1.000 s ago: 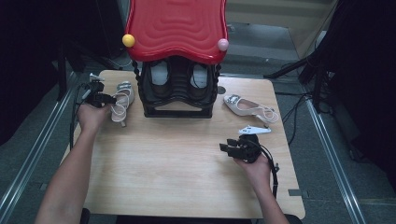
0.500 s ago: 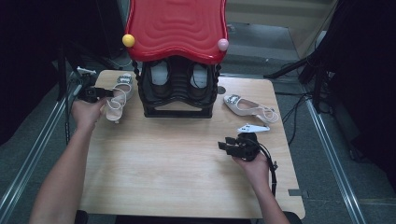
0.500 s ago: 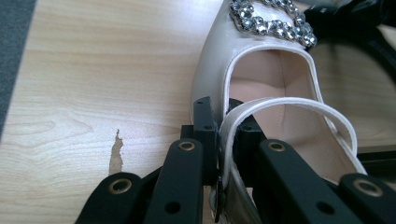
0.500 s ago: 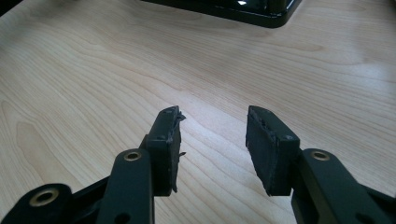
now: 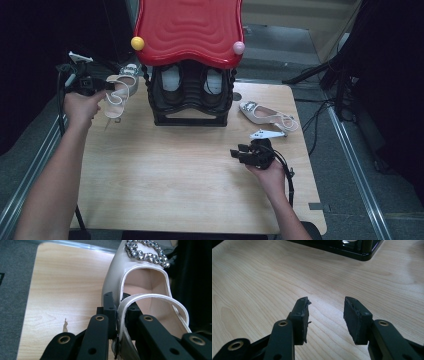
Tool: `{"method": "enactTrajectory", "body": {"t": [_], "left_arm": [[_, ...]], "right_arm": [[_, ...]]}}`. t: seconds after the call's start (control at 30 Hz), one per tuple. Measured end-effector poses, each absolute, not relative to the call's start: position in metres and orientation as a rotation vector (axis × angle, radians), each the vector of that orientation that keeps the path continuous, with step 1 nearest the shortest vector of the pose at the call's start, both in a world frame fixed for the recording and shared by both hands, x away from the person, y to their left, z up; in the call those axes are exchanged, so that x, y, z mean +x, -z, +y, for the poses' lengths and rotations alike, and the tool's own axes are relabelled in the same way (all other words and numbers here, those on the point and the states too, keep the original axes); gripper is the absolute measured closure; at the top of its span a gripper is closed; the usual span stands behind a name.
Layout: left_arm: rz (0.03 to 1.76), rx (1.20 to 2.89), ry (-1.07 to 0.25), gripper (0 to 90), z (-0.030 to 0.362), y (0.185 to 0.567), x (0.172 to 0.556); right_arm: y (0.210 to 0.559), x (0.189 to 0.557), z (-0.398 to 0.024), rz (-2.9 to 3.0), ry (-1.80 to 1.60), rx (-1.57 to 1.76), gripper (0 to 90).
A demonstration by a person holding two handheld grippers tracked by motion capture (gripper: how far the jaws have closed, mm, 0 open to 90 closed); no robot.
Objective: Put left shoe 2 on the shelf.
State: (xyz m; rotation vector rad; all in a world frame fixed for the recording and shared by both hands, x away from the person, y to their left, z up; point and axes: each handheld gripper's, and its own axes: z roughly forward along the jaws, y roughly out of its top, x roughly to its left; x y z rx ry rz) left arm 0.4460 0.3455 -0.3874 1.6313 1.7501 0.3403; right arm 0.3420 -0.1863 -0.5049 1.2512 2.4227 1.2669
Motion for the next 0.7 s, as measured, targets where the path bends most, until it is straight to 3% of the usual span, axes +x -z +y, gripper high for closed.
{"method": "enactTrajectory", "body": {"t": [0.7], "left_arm": [[1.633, 1.619, -0.383, 84.2, 0.33, 0.277, 0.442]], "right_arm": [[0.504, 0.339, -0.183, 2.424, -1.22, 1.209, 55.7]]}}
